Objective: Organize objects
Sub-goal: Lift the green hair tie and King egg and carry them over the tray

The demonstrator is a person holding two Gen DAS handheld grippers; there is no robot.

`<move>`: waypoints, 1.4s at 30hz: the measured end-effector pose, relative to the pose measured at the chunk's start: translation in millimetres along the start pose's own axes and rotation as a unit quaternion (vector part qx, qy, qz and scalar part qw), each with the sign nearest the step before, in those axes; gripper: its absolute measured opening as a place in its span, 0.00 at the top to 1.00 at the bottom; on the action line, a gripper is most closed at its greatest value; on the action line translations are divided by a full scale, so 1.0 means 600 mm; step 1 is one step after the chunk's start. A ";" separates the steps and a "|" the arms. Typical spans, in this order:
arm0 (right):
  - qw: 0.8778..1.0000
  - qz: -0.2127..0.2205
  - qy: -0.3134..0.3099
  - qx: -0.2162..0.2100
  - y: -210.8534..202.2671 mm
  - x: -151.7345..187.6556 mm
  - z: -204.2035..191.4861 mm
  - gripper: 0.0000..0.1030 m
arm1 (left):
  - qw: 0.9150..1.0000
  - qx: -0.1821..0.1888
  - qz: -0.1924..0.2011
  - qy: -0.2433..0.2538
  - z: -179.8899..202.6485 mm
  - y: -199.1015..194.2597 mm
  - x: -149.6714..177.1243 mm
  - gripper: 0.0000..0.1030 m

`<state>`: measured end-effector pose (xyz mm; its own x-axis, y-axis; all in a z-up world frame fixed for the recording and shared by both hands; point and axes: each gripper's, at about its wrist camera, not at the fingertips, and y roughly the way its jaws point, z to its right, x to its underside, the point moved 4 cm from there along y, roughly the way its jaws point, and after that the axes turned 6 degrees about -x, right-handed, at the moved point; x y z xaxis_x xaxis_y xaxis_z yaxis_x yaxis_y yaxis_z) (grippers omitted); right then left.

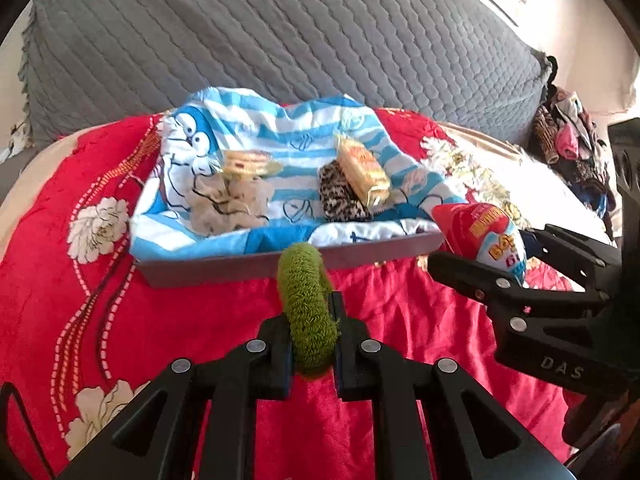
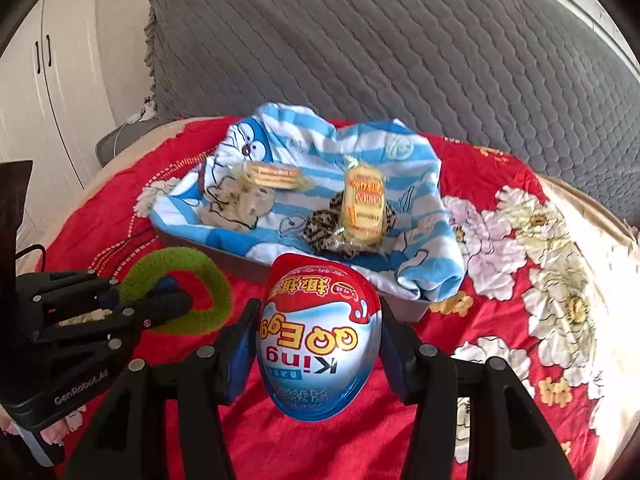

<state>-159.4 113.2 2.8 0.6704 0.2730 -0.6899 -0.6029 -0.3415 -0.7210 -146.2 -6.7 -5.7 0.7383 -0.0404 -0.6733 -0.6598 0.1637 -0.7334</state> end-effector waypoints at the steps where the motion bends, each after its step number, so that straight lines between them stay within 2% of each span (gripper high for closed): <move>1: 1.000 0.002 -0.001 0.000 -0.006 -0.003 -0.002 0.47 | 1.000 -0.001 0.003 -0.001 0.000 -0.006 -0.004 0.86; 10: 1.000 0.029 0.001 0.004 -0.040 -0.049 -0.013 0.47 | 0.999 -0.017 0.030 0.001 -0.011 -0.044 -0.063 0.86; 18: 0.999 0.040 -0.004 0.011 -0.034 -0.107 -0.003 0.47 | 0.999 -0.027 0.042 -0.002 -0.022 -0.029 -0.131 0.86; 24: 0.999 0.038 -0.005 0.009 0.001 -0.142 0.009 0.47 | 0.998 -0.041 0.042 0.002 -0.026 0.014 -0.164 0.86; 31: 1.000 0.016 -0.010 0.012 0.080 -0.157 0.015 0.47 | 0.998 -0.056 0.039 0.007 -0.044 0.071 -0.193 0.86; 42: 1.000 0.005 -0.008 0.013 0.160 -0.170 0.022 0.47 | 0.996 -0.082 0.025 0.007 -0.077 0.144 -0.200 0.86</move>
<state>-291.3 64.7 3.1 0.6570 0.2843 -0.6982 -0.6209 -0.3214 -0.7150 -298.3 -33.3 7.5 0.7032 -0.0503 -0.7093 -0.7100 0.0028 -0.7041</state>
